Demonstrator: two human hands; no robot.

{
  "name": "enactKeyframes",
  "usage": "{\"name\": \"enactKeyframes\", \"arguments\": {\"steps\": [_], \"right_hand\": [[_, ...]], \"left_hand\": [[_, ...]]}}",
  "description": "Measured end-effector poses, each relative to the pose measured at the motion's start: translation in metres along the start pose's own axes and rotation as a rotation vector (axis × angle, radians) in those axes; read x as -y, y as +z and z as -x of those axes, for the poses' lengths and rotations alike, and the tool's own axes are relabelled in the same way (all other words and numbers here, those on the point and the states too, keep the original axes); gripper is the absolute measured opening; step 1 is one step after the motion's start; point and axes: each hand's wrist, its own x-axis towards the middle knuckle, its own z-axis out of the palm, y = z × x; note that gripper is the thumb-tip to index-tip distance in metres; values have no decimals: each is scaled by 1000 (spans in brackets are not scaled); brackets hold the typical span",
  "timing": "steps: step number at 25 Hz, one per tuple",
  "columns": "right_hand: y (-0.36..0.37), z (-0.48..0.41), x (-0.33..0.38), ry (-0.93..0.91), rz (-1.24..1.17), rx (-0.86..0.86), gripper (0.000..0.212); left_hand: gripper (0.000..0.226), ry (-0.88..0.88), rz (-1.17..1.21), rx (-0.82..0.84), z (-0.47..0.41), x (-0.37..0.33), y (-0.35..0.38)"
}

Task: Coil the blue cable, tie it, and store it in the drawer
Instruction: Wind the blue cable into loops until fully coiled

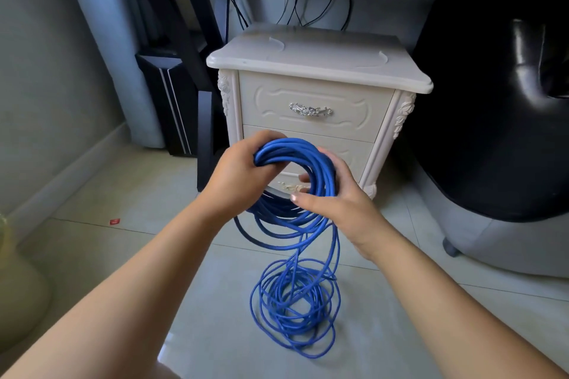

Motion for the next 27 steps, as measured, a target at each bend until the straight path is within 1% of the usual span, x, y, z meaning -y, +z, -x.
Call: {"name": "enactKeyframes", "arguments": {"steps": [2,3,5,7,8,9,11,12,14,15,16,18,20,21,22,24,25,26,27], "right_hand": [[4,0,-5,87,-130,-31,58],[7,-1,-9,116,-189,-52,56],[12,-1,-12,132,-345,-111,55],[9,-4,-8,113,-508,-157,45],[6,-5,-5,104,-541,-184,37],[3,-7,-4,98,-519,-232,31],[-3,-9,-3,74,-395,-336,30],[-5,-10,-3,66,-327,-377,32],[-14,-12,-2,13,-116,-428,36],[-18,-11,-1,-29,51,-432,39],[-21,-10,2,-76,232,-404,40],[-20,-3,7,-160,531,-273,43],[-11,3,7,-216,718,-133,44],[-6,6,7,-233,782,-90,43],[-3,9,7,-247,814,-77,41],[-1,11,10,-245,781,-121,38],[-3,10,12,-222,720,-160,40],[-5,9,13,-196,640,-194,43],[-8,7,13,-173,546,-216,45]], "left_hand": [[20,-45,114,-104,0,-1,4],[19,-83,178,-150,1,-1,7],[18,-177,316,-208,4,-2,17],[16,-287,459,-243,8,-5,30],[15,-345,515,-240,10,-7,35],[13,-401,565,-210,12,-8,41],[10,-485,648,-76,13,-10,46],[18,-512,654,10,12,-9,45],[38,-533,624,145,9,-6,37],[44,-503,593,183,8,-4,33],[49,-436,537,205,8,-5,30],[63,-243,279,217,9,-6,27],[73,-63,-28,258,13,-5,30],[73,-12,-139,286,15,-4,33],[68,1,-217,295,17,-4,35],[44,-3,-273,240,17,-7,35],[30,-1,-249,200,17,-9,35],[20,-10,-199,168,16,-10,35],[16,-38,-129,144,14,-11,35]]}}
